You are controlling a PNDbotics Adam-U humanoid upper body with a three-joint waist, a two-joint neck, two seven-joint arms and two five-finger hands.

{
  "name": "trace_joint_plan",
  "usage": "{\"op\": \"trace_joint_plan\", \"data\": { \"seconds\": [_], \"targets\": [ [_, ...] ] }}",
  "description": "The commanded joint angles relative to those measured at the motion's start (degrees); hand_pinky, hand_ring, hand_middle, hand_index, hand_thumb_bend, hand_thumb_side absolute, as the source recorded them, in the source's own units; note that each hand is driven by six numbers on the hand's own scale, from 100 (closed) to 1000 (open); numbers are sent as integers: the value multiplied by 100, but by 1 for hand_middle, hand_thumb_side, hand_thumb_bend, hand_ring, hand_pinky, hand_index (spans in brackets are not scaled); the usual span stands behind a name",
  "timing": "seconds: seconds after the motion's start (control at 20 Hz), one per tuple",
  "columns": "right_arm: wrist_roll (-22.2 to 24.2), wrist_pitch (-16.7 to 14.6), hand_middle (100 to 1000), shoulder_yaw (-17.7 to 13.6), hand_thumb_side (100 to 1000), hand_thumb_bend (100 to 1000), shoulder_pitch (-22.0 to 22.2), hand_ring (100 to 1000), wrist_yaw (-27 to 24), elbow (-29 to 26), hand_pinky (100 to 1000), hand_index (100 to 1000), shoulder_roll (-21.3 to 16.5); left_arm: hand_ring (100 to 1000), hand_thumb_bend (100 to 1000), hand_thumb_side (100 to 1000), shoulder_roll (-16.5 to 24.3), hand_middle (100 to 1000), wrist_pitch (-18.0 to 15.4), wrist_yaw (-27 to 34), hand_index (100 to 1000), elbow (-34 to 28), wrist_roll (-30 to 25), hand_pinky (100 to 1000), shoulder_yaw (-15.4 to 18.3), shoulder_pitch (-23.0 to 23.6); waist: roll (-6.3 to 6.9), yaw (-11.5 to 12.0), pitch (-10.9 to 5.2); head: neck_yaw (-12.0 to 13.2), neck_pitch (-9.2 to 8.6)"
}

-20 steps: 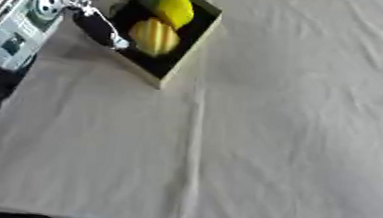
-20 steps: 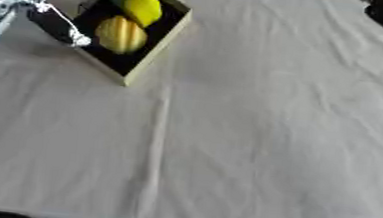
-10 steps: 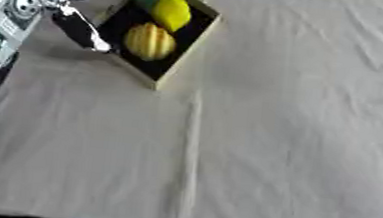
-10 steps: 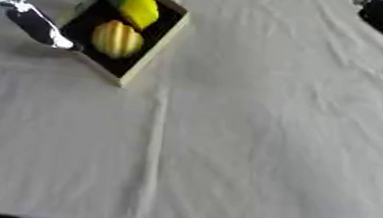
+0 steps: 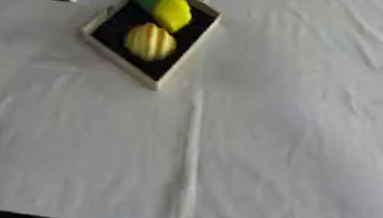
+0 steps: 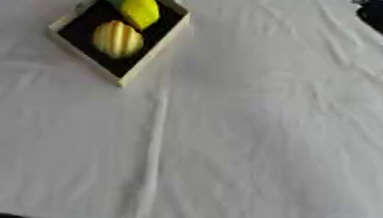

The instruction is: Pick up objects on the table and place them in the box.

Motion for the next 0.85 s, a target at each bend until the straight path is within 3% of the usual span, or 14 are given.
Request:
{"op": "trace_joint_plan", "data": {
  "seconds": [0.05, 0.25, 0.4, 0.6, 0.85],
  "targets": [
    [-81, -43, 745, -129, 427, 100, -15, 763, -20, -86, 896, 876, -102, 770, 228, 135, 342, 738, -22, 779, 864, -723, 1228, 818, 493, 353, -13, 10, -113, -52, -61],
    [-152, -125, 746, -186, 430, 100, -30, 764, -65, -86, 896, 876, -59, 770, 268, 186, 384, 740, -927, 1529, 865, -788, 3154, 813, 994, 1271, -67, 27, -130, -76, -90],
    [-208, -198, 747, -220, 444, 100, -56, 764, -137, -86, 897, 877, -2, 769, 267, 241, 321, 740, -1549, 1747, 867, -792, 4082, 810, 1257, 2025, -111, 39, -152, -67, -123],
    [-328, -298, 749, -259, 497, 100, -61, 766, -242, -86, 899, 875, 86, 765, 274, 273, 93, 736, -2125, 1724, 864, -792, 4655, 806, 1488, 2846, -154, 86, -190, -75, -143],
    [-431, -461, 753, -265, 536, 100, -49, 771, -321, -86, 902, 872, 187, 763, 286, 290, -279, 734, -2505, 1546, 867, -792, 4974, 804, 1697, 3380, -186, 122, -243, -137, -146]
  ]
}}
